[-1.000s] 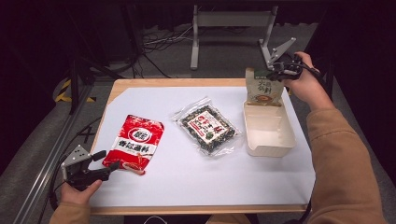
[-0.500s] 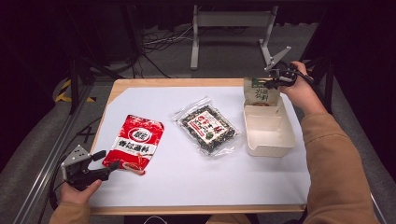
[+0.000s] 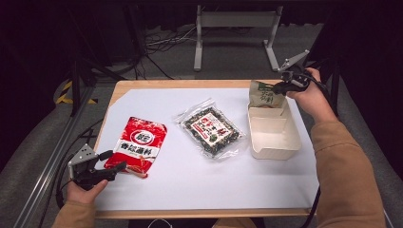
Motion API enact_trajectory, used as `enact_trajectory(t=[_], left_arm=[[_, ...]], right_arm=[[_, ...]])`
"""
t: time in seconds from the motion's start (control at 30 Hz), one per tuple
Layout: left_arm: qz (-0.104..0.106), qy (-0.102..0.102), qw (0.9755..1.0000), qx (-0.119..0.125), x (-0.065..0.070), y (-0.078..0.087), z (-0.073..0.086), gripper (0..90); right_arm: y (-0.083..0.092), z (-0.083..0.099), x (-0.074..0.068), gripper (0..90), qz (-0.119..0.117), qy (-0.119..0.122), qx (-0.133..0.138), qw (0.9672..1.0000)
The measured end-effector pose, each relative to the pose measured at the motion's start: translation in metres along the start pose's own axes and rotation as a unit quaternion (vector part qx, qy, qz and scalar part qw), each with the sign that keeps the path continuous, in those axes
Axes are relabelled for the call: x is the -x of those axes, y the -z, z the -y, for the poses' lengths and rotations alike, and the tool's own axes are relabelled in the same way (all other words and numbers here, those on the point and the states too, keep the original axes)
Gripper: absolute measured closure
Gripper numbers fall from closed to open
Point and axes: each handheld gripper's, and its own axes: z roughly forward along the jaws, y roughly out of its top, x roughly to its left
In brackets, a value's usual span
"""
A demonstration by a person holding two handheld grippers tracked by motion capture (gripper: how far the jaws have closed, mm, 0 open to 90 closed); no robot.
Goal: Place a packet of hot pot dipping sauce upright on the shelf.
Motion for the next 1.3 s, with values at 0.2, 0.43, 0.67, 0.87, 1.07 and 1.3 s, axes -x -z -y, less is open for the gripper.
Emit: enact_trajectory(t=[0.2,0.43,0.67,0.87,1.07,1.3], left_arm=[[0.007,-0.003,0.9999,0.009,0.001,-0.006,-0.008,26.3],[0.024,-0.016,0.9995,0.008,0.005,-0.020,-0.021,26.0],[0.034,-0.022,0.9991,0.009,0.006,-0.029,-0.029,25.3],[0.037,-0.026,0.9990,0.006,0.008,-0.033,-0.031,25.2],[0.036,-0.023,0.9990,0.010,0.007,-0.032,-0.031,25.1],[0.033,-0.021,0.9992,0.007,0.006,-0.030,-0.030,24.6]], right_arm=[[0.016,0.004,-0.006,50.9,0.034,-0.017,0.034,0.9987],[0.044,0.010,-0.027,40.5,0.053,-0.050,0.095,0.9928],[0.060,0.022,-0.058,41.9,0.020,-0.086,0.154,0.9840],[0.059,0.037,-0.092,41.7,-0.001,-0.093,0.189,0.9775],[0.058,0.043,-0.115,40.0,-0.017,-0.094,0.206,0.9739],[0.049,0.050,-0.141,40.3,-0.044,-0.097,0.220,0.9698]])
